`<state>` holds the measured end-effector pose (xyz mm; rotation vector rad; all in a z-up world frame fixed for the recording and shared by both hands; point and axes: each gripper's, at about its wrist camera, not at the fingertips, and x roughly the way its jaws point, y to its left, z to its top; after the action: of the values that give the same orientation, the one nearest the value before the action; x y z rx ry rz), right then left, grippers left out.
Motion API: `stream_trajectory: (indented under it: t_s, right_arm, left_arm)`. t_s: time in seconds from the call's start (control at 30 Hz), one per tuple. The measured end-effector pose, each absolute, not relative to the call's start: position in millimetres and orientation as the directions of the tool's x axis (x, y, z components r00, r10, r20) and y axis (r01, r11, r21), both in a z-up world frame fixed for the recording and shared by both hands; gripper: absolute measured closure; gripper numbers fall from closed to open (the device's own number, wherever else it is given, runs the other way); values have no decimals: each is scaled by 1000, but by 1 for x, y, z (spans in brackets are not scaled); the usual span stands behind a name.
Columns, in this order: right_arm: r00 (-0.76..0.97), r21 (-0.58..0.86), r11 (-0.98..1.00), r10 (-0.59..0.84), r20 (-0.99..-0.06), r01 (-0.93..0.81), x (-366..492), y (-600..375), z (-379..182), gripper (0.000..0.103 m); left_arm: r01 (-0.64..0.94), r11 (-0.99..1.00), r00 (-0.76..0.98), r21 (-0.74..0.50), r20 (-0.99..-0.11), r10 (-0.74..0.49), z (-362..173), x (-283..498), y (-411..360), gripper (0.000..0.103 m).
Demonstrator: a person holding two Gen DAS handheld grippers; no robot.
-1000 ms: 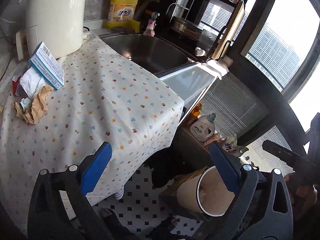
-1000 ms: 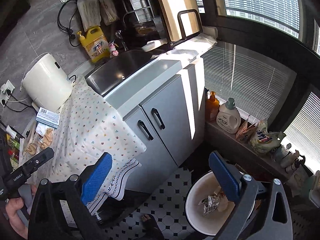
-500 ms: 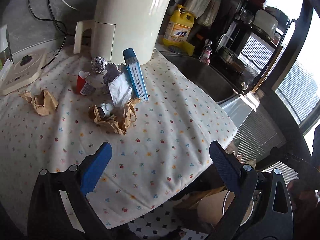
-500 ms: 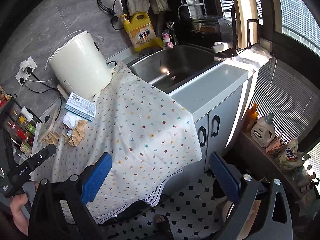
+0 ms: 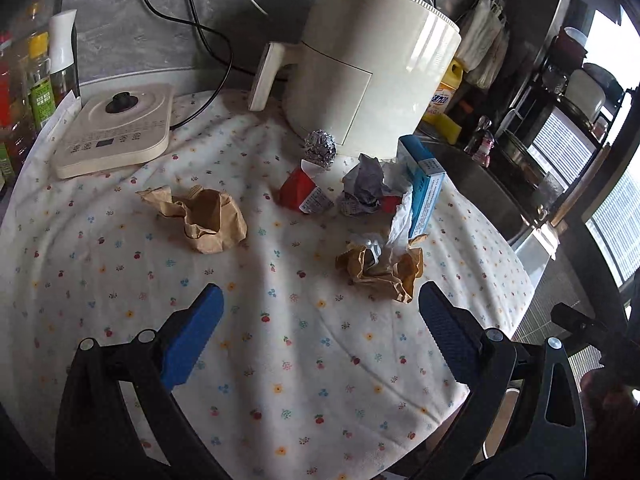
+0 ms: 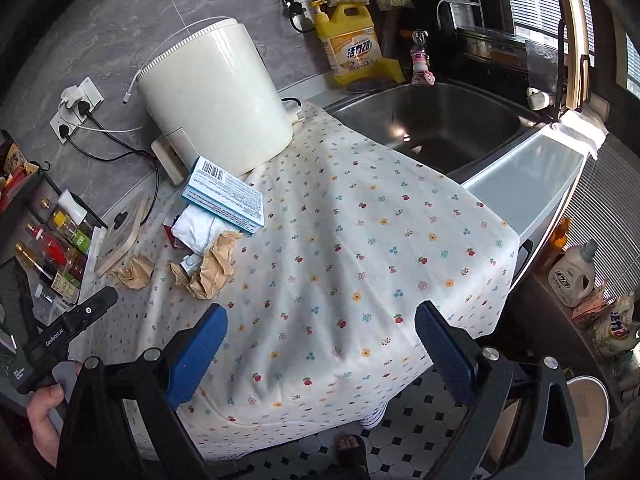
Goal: Collect trash
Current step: 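Move the left tool back over the counter to the brown paper scrap, then grasp the brown paper scrap with the left tool while the right tool grasps another brown scrap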
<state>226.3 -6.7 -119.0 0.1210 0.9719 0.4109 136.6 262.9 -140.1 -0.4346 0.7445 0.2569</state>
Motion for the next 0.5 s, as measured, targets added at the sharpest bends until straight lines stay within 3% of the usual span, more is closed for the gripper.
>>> stream_trajectory:
  t_s: [0.17,0.33,0.5]
  right_arm:
    - [467,298,905,414,-782,-304,232,29,-129,17]
    - [442,297,895,426,-789,-332,237,60,-134,23]
    - [406,285,887,426,-808,-363,244,85,-142,40]
  left_arm:
    - [-410,861,715,-302,-692,97,-142,136,302,8]
    - [-446,841,698,-307,-707,113,-148,139,336,32]
    - [-465,829,680,-311,-725,109,-158,146,356,50]
